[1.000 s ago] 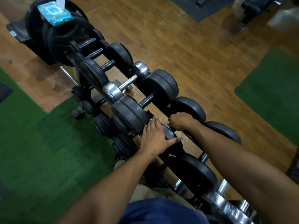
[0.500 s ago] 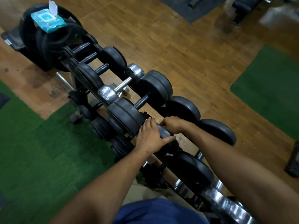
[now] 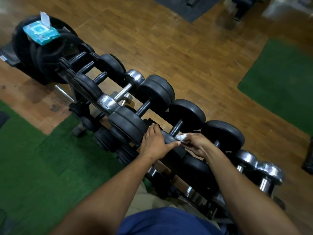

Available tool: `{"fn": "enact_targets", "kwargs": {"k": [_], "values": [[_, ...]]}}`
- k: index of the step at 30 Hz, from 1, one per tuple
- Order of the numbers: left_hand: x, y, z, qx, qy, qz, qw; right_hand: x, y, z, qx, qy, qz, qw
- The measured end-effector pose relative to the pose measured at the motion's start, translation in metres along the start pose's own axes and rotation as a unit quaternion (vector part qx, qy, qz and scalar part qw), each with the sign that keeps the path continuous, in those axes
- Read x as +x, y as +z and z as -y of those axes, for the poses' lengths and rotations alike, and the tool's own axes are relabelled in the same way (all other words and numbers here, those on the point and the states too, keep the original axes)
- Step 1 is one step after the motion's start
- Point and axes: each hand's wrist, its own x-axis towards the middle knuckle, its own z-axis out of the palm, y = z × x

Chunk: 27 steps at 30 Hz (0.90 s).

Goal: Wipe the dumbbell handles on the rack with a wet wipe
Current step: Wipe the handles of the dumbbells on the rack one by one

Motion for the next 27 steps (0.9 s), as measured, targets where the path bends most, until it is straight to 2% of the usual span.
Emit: {"fn": "enact_targets", "kwargs": {"k": [4,7,9,12,14,19,22,24,27], "values": [[0.003,0.0,0.0,0.001,-0.008,0.01,1.0,0.01,0.022,-0.003,-0.039,0.016,0.032,0.999],[0.003,0.0,0.0,0.001,-0.011,0.014,1.0,0.016,0.023,0.001,0.046,0.034,0.001,0.998],[0.003,0.0,-0.002,0.001,-0.014,0.014,1.0,0.021,0.019,0.008,0.12,0.013,-0.02,0.992],[0.002,0.001,-0.003,0.005,-0.018,0.011,1.0,0.031,0.015,0.018,0.239,-0.011,-0.102,0.966],[0.001,0.002,-0.004,0.01,-0.017,0.009,1.0,0.033,0.019,0.019,0.274,-0.017,-0.141,0.951],[0.0,0.005,-0.004,0.021,-0.013,0.002,1.0,0.018,0.022,0.018,0.332,-0.034,-0.125,0.934],[-0.001,0.007,-0.006,0.028,-0.01,-0.005,1.0,0.005,0.011,0.024,0.305,-0.038,-0.095,0.947],[-0.007,0.011,-0.008,0.057,0.011,-0.032,0.998,-0.003,0.004,0.024,0.23,-0.058,-0.096,0.967],[-0.025,0.023,-0.016,0.125,0.094,-0.078,0.985,-0.014,-0.011,0.019,0.096,-0.132,-0.123,0.979]]}}
